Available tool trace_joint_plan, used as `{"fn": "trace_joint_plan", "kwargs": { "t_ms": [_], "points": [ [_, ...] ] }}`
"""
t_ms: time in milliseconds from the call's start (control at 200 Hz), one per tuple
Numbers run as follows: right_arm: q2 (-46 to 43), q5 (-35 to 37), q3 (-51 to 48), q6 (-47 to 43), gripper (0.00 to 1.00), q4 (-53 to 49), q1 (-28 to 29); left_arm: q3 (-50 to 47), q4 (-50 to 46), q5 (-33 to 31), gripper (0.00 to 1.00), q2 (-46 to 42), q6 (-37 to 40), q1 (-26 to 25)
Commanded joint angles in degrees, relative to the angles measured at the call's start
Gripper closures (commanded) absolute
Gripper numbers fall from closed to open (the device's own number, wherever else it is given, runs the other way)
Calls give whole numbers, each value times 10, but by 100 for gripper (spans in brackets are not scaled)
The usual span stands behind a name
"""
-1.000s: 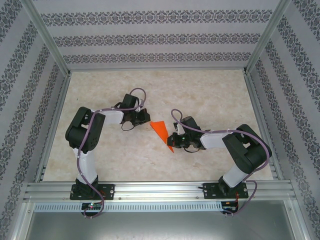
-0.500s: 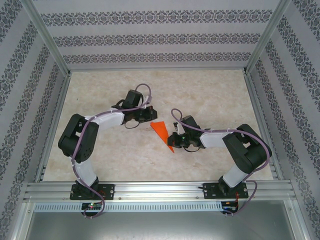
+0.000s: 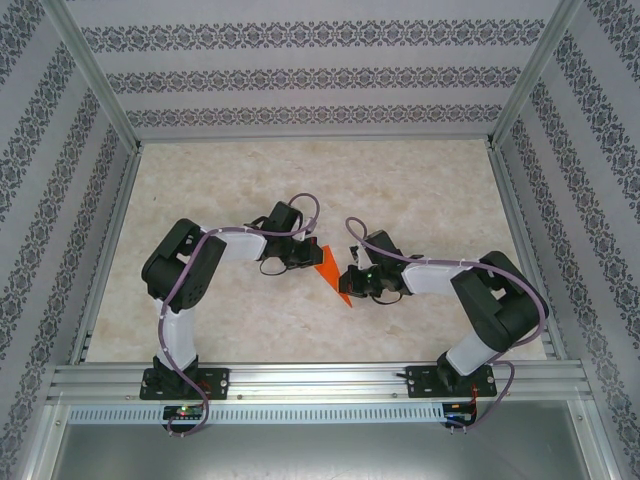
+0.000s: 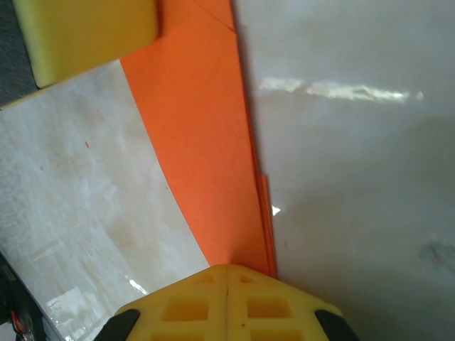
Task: Fold a paper plane with a square sheet of paper (pick it up from the middle)
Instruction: Fold the wing for the fifth time at the center of the table.
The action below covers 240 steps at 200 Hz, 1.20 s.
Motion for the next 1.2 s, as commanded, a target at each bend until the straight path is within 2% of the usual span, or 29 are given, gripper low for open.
{"fn": "trace_joint_plan", "kwargs": {
  "t_ms": [0, 130, 525, 684, 859, 1194],
  "points": [
    [-18, -5, 27, -17, 96, -69, -4, -5, -22, -37, 98, 12, 21, -1],
    [-6, -26, 59, -14, 95, -52, -1, -6, -21, -35, 98, 15, 23, -2],
    [111, -48, 132, 1, 94, -12, 24, 2, -27, -37, 98, 19, 23, -3],
    [125, -7, 141, -17, 94, -66, 30, 2, -31, -38, 100, 21, 24, -3],
    [118, 8, 106, -23, 94, -82, 23, 3, -45, -52, 100, 22, 28, -3],
    [49, -43, 14, 6, 90, -22, 3, -3, -60, -74, 100, 27, 33, -3]
  ]
}}
